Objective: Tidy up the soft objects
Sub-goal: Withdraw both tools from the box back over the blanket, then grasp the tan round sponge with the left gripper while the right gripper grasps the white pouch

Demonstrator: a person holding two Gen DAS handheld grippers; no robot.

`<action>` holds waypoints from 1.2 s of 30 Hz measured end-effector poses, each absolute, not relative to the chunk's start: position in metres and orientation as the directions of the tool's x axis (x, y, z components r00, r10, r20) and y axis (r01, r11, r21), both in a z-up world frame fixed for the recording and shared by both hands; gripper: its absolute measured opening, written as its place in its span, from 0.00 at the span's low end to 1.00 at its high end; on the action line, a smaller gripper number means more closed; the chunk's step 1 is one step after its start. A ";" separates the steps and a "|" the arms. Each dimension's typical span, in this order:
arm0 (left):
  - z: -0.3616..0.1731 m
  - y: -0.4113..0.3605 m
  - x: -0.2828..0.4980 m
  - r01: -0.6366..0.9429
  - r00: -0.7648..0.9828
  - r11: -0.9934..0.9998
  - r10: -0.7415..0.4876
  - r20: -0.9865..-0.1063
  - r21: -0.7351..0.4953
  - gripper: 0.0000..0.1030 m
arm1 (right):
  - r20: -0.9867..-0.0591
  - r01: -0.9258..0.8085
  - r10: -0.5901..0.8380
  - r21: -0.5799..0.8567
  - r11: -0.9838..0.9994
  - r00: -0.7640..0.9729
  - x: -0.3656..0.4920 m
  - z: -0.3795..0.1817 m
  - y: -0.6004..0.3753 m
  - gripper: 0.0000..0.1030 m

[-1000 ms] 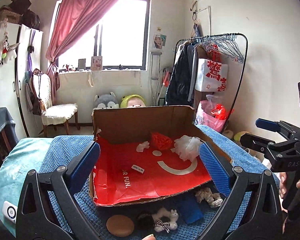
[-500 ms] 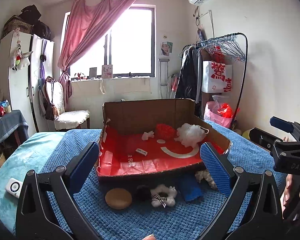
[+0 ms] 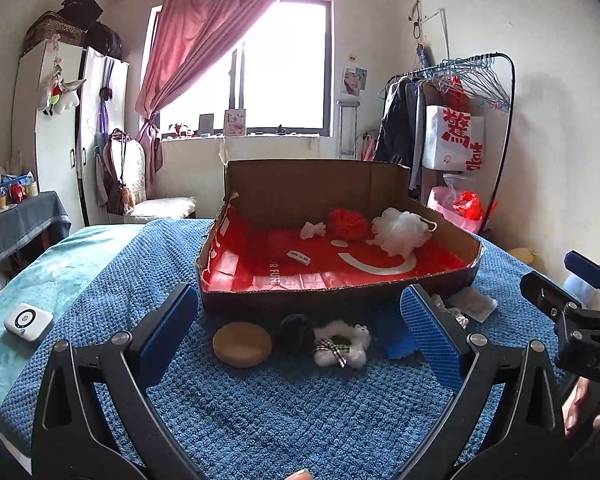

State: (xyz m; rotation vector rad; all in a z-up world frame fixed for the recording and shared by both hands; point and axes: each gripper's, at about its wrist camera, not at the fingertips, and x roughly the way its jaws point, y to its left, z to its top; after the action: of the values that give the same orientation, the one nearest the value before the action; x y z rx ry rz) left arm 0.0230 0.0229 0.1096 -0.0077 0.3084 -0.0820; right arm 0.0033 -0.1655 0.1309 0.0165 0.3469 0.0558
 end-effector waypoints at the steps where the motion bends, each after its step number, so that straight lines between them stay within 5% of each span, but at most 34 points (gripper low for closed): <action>1: 0.106 0.023 0.023 0.080 0.947 0.997 -0.083 -0.309 -0.021 1.00 | -0.348 -0.053 0.059 0.028 0.998 0.936 0.003 0.127 -0.165 1.00; 36: 0.069 0.041 0.057 0.065 0.865 0.997 -0.077 -0.496 -0.041 1.00 | -0.557 -0.018 0.062 0.084 0.996 0.828 0.051 0.088 -0.183 1.00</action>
State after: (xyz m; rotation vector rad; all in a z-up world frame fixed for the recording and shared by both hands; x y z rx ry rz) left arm 0.0572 0.0409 0.0691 -0.0233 0.5204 -0.0747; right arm 0.0508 -0.1833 0.0879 0.0768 0.5931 0.0422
